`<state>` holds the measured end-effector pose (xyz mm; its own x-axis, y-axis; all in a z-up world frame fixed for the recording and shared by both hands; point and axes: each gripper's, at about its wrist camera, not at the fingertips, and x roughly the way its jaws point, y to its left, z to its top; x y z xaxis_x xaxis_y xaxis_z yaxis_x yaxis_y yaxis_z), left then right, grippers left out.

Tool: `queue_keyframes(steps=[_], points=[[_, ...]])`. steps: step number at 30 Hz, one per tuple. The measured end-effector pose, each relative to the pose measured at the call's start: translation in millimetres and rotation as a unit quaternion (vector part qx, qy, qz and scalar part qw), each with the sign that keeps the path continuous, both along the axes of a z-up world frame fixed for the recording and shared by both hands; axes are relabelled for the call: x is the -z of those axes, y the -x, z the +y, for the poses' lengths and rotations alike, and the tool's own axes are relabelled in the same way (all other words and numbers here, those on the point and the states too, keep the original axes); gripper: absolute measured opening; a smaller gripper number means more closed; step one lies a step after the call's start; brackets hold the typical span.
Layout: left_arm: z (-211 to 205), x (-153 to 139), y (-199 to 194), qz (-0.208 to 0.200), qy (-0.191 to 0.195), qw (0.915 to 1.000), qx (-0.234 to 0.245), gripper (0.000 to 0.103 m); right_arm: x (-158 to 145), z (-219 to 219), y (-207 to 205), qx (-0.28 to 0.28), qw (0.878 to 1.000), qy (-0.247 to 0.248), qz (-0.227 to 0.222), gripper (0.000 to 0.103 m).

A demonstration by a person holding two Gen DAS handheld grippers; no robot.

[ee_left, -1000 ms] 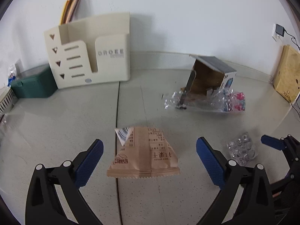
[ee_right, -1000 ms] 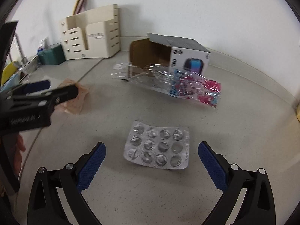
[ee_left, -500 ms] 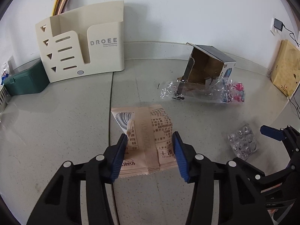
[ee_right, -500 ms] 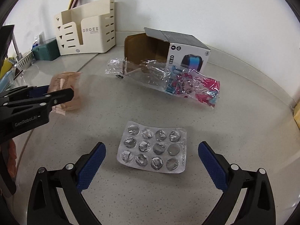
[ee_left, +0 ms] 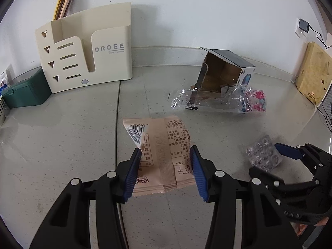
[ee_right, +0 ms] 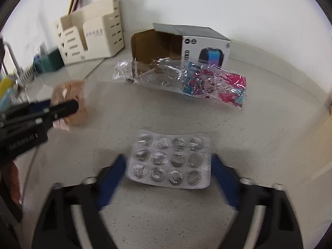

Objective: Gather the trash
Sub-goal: 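Close the left tool on the paper snack bag while the right tool approaches the blister pack, then lift the snack bag with the left tool while the right tool grasps the blister pack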

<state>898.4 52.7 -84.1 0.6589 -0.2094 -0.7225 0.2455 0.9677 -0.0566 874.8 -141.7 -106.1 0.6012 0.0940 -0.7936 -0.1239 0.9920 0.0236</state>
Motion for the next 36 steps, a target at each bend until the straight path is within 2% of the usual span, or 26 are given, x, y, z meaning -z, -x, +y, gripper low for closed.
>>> queue_keyframes(steps=[9,13,16,20,25,28,31,36], points=[[5,-6,2,-0.012,0.007,0.9999,-0.006,0.048,-3,-12,6,0.003,1.0,-0.025,-0.01,0.076],[0,-8,6,-0.029,-0.018,0.9994,-0.007,0.048,-6,-14,14,-0.002,0.999,-0.028,-0.02,0.075],[-1,-9,7,-0.031,-0.018,0.9994,-0.003,0.049,-12,-19,23,-0.002,0.999,-0.03,-0.034,0.075],[2,-10,7,-0.026,0.006,0.9996,0.01,0.048,-20,-25,44,0.002,0.998,-0.036,-0.054,0.075],[0,-14,13,-0.043,0.001,0.999,0.013,0.048,-30,-25,78,-0.005,0.997,-0.032,-0.076,0.075],[-1,-24,26,-0.067,0.001,0.9975,0.022,0.048,-35,-30,101,0.002,0.996,-0.024,-0.088,0.075],[-1,-40,51,-0.12,-0.013,0.9925,0.019,0.048,-42,-44,129,0.018,0.995,-0.036,-0.094,0.075],[-7,-53,113,-0.159,-0.039,0.9858,0.038,0.048,-53,-60,191,0.036,0.993,-0.019,-0.111,0.075]])
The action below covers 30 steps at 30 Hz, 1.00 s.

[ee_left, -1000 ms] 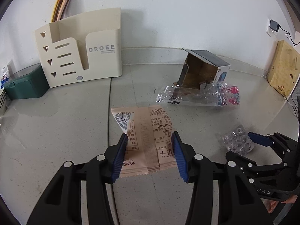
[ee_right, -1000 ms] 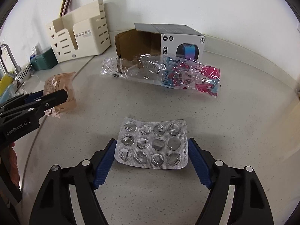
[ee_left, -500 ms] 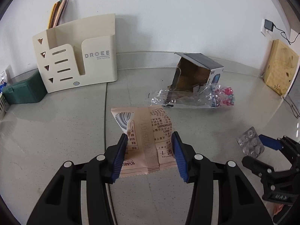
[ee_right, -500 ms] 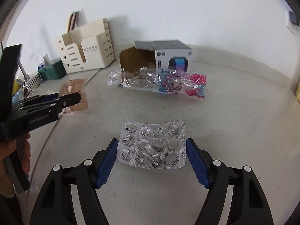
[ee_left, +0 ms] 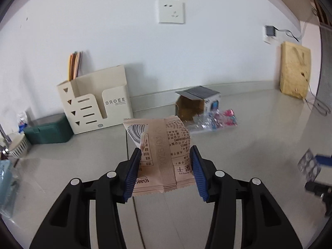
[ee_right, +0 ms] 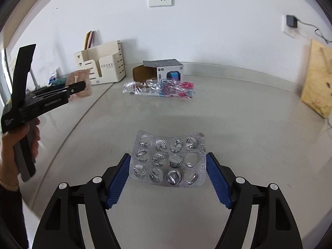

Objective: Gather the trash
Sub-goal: 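Lift the snack bag with the left tool while the right tool grasps the blister pack, then carry the snack bag and blister pack down over the wastebasket with both tools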

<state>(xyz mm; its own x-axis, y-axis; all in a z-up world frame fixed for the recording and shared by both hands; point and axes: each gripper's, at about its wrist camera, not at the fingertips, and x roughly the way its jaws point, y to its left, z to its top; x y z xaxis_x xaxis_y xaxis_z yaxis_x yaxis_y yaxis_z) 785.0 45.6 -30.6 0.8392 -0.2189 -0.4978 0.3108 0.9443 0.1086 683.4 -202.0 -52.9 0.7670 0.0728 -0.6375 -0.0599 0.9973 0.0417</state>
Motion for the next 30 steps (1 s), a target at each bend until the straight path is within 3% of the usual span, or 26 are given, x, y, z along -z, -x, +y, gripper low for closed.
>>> queue_keyframes(steps=[8,20,25,30], points=[[-4,4,115,0.009,0.024,0.9973,0.069,0.048,1,-7,88,0.017,1.0,-0.001,-0.018,0.075],[-34,8,245,0.003,0.045,0.9854,0.164,0.048,14,-22,197,0.051,0.998,0.009,-0.039,0.076],[-60,25,284,0.003,0.019,0.9803,0.196,0.048,35,-40,234,0.075,0.997,0.012,-0.029,0.077],[-78,50,322,0.012,-0.01,0.9714,0.237,0.048,70,-59,260,0.076,0.997,-0.012,0.01,0.077]])
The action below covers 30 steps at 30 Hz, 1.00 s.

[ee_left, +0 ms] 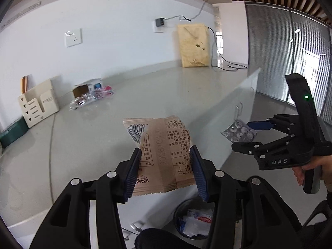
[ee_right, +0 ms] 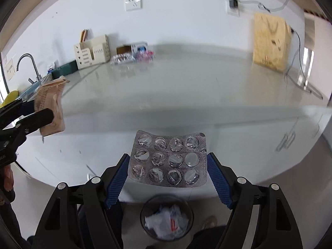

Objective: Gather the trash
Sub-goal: 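Carry the snack bag and blister pack down over the wastebasket with both tools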

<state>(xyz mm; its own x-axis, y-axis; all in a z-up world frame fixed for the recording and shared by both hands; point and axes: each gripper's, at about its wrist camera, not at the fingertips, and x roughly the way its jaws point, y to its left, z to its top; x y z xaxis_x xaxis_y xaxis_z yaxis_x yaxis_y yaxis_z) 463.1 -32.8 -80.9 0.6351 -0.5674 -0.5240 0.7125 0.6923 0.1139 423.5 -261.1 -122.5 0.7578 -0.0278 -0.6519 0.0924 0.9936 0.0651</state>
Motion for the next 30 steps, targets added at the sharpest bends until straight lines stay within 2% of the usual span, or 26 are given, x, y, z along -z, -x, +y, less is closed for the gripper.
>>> queue_keyframes(steps=[3,9,16,18,21,25,27,30], points=[[-7,16,8,0.013,-0.021,0.9996,0.014,0.048,21,-9,14,0.005,1.0,-0.004,0.018,0.077],[-26,71,9,0.085,-0.069,0.9933,0.037,0.048,70,-25,18,0.006,0.998,-0.027,0.065,0.077],[-59,169,-19,0.194,-0.11,0.9744,0.03,0.048,138,-37,-8,0.004,0.991,-0.053,0.126,0.077],[-71,205,-26,0.22,-0.134,0.9659,0.026,0.048,161,-42,-19,0.0,0.986,-0.08,0.146,0.077],[-85,248,-33,0.25,-0.161,0.9542,0.034,0.048,196,-44,-36,-0.009,0.98,-0.087,0.178,0.077],[-102,310,-52,0.328,-0.166,0.9285,0.053,0.048,251,-53,-58,-0.014,0.967,-0.112,0.229,0.077],[-109,341,-64,0.349,-0.185,0.9176,0.046,0.048,278,-58,-70,-0.017,0.96,-0.12,0.252,0.077],[-109,378,-78,0.394,-0.191,0.8985,0.032,0.048,305,-62,-82,-0.022,0.952,-0.13,0.276,0.077]])
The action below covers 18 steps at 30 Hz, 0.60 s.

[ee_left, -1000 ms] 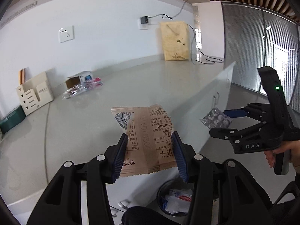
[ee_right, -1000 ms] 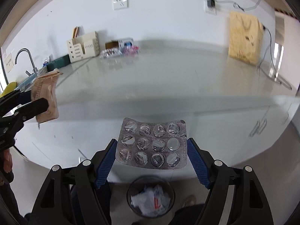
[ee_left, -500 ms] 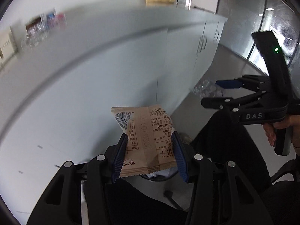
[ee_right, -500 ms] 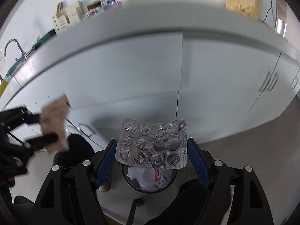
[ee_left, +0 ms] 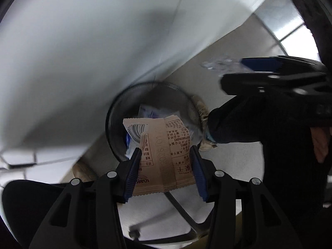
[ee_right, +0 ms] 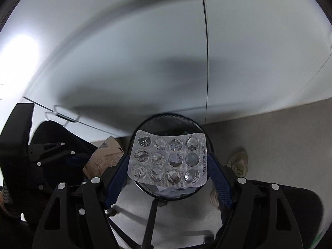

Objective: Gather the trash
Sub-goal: 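Carry the snack bag and blister pack down over the wastebasket with both tools, then open both tools to drop the snack bag and blister pack into the wastebasket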

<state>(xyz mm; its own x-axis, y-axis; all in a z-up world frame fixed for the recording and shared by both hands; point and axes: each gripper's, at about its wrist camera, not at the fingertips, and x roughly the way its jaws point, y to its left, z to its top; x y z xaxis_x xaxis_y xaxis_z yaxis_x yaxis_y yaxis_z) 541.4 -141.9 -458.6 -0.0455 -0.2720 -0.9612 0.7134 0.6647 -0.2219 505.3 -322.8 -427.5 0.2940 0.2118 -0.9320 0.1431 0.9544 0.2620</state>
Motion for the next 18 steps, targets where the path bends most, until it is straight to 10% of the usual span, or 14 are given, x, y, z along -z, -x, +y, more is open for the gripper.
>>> queue_keyframes(steps=[7,13,18], points=[[-18,24,-4,-0.01,-0.031,0.9993,0.017,0.051,25,-1,-16,-0.016,1.0,-0.006,0.022,0.077],[-11,25,-7,-0.015,-0.035,0.999,0.026,0.099,25,1,-27,-0.03,0.999,0.002,0.033,0.096],[-2,16,-16,-0.012,-0.021,0.9997,0.008,0.099,26,3,-24,-0.031,0.998,0.033,0.045,0.1]])
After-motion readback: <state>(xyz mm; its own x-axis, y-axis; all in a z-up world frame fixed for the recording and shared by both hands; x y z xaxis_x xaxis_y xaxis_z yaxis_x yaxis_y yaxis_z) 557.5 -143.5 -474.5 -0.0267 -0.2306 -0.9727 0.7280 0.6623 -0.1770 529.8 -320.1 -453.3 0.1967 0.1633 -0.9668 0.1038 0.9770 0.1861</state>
